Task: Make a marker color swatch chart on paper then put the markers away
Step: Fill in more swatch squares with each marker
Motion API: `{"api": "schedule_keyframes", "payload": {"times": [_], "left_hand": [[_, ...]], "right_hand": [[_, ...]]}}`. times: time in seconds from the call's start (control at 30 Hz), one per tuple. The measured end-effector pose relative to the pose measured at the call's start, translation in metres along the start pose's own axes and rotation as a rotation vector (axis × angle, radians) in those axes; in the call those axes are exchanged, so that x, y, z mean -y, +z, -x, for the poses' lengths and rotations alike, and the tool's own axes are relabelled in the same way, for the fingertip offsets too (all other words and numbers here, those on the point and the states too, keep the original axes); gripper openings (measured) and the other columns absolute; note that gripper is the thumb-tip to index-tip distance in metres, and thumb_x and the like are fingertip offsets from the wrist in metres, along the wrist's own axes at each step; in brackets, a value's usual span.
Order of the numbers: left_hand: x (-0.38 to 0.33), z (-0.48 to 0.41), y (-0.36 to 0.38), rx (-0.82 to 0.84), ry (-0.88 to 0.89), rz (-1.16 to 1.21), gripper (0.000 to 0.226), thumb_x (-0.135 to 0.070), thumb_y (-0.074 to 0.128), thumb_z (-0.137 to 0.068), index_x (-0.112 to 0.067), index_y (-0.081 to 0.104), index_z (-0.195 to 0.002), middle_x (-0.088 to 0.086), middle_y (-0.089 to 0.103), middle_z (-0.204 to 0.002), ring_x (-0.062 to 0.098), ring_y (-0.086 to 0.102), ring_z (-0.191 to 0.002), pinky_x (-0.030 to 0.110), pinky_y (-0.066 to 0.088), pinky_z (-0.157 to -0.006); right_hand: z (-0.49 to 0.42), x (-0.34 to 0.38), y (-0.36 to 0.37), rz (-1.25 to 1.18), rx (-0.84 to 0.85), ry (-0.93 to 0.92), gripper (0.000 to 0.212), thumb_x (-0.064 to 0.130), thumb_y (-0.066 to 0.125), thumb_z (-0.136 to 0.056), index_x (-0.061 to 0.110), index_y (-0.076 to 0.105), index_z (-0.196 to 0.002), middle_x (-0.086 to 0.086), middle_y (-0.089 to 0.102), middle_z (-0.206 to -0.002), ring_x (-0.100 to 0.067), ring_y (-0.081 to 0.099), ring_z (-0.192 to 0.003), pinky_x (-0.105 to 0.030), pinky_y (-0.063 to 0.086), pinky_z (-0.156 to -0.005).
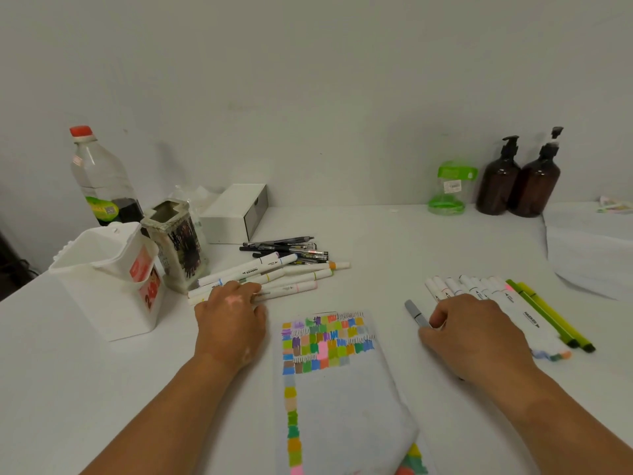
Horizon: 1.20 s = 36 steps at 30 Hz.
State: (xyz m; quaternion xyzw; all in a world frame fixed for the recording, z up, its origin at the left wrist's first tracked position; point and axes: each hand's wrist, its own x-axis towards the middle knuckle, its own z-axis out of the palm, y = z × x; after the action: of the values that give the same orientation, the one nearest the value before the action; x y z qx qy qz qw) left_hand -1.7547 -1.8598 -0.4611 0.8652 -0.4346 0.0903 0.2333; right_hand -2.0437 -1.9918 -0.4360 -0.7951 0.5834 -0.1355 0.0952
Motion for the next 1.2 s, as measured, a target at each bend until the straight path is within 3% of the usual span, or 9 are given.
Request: {"api": "schedule_keyframes", "payload": {"times": [0.2, 0.33, 0.4, 0.47, 0.53, 0.7, 0.87, 1.03, 1.2], "left_hand": [[-0.004, 0.003, -0.001, -0.006, -0.007, -0.061, 0.024, -0.04, 0.057, -0.096, -0.033, 0.07, -0.115, -0.005, 0.055, -0.11, 0.018, 0.049, -0.11, 0.039, 0.036, -0.095], [-0.007, 0.009, -0.005, 0.055, 0.055, -0.009, 0.021, -0.042, 0.061, -0.095, -0.034, 0.069, -0.111, -0.009, 0.057, -0.11, 0.012, 0.049, -0.108, 0.035, 0.038, -0.096], [-0.012, 0.014, -0.009, 0.061, 0.084, 0.135, 0.012, -0.038, 0.063, -0.094, -0.036, 0.067, -0.105, -0.013, 0.061, -0.104, 0.008, 0.053, -0.1, 0.03, 0.044, -0.091], [-0.021, 0.02, -0.015, 0.06, 0.062, 0.362, 0.005, -0.033, 0.065, -0.093, -0.038, 0.064, -0.093, -0.017, 0.062, -0.09, 0.004, 0.056, -0.084, 0.014, 0.044, -0.071], [-0.029, 0.024, -0.019, 0.094, 0.033, 0.564, 0.007, -0.034, 0.065, -0.093, -0.039, 0.064, -0.088, -0.013, 0.065, -0.083, 0.003, 0.057, -0.08, 0.01, 0.042, -0.06], [-0.042, 0.032, -0.027, 0.344, -0.046, 1.135, 0.016, -0.033, 0.07, -0.083, -0.041, 0.069, -0.096, -0.005, 0.076, -0.099, 0.009, 0.071, -0.091, 0.017, 0.054, -0.069], [-0.047, 0.037, -0.021, 0.522, -0.064, 1.328, 0.017, -0.023, 0.078, -0.077, -0.027, 0.074, -0.093, 0.009, 0.076, -0.101, 0.027, 0.073, -0.097, 0.033, 0.06, -0.082], [-0.047, 0.035, -0.02, 0.547, -0.105, 1.441, 0.028, -0.021, 0.088, -0.069, -0.015, 0.075, -0.094, 0.02, 0.074, -0.099, 0.033, 0.072, -0.096, 0.032, 0.059, -0.079], [-0.032, 0.024, -0.028, 0.42, -0.173, 1.507, 0.026, -0.021, 0.08, -0.065, -0.015, 0.075, -0.09, 0.017, 0.074, -0.098, 0.028, 0.072, -0.088, 0.026, 0.058, -0.071]], "right_hand": [[0.0, -0.003, -0.003, 0.007, -0.02, 0.042, 0.015, 0.041, 0.066, -0.082, 0.029, 0.064, -0.073, 0.01, 0.066, -0.069, -0.013, 0.066, -0.063, -0.026, 0.048, -0.058], [-0.001, -0.004, 0.0, -0.01, -0.089, 0.007, 0.016, 0.049, 0.068, -0.083, 0.035, 0.061, -0.079, 0.016, 0.064, -0.073, -0.009, 0.063, -0.07, -0.027, 0.046, -0.058], [0.0, -0.002, 0.0, -0.096, -0.138, -0.031, 0.016, 0.049, 0.069, -0.084, 0.038, 0.059, -0.077, 0.018, 0.065, -0.072, -0.008, 0.061, -0.074, -0.027, 0.048, -0.061], [0.003, 0.005, 0.001, -0.228, -0.193, -0.094, 0.017, 0.045, 0.074, -0.083, 0.038, 0.061, -0.073, 0.02, 0.065, -0.066, -0.001, 0.059, -0.068, -0.024, 0.043, -0.058], [0.01, 0.014, 0.002, -0.35, -0.199, -0.183, 0.017, 0.04, 0.078, -0.081, 0.039, 0.064, -0.071, 0.02, 0.065, -0.063, 0.0, 0.058, -0.061, -0.024, 0.043, -0.058], [0.027, 0.036, 0.004, -0.525, -0.03, -0.411, 0.008, 0.04, 0.078, -0.08, 0.04, 0.071, -0.083, 0.033, 0.068, -0.082, -0.008, 0.059, -0.066, -0.015, 0.047, -0.064], [0.038, 0.05, 0.011, -0.666, 0.18, -0.492, 0.034, 0.063, 0.075, -0.069, 0.046, 0.066, -0.098, 0.028, 0.071, -0.089, -0.008, 0.063, -0.073, -0.007, 0.043, -0.067], [0.032, 0.047, 0.011, -0.857, 0.174, -0.41, 0.022, 0.026, 0.086, -0.08, 0.039, 0.07, -0.088, 0.009, 0.074, -0.076, -0.009, 0.064, -0.069, -0.011, 0.044, -0.06], [0.019, 0.028, 0.001, -1.018, 0.112, -0.256, 0.017, 0.019, 0.083, -0.083, 0.034, 0.075, -0.082, 0.007, 0.069, -0.067, -0.003, 0.056, -0.056, -0.021, 0.042, -0.056]]}}
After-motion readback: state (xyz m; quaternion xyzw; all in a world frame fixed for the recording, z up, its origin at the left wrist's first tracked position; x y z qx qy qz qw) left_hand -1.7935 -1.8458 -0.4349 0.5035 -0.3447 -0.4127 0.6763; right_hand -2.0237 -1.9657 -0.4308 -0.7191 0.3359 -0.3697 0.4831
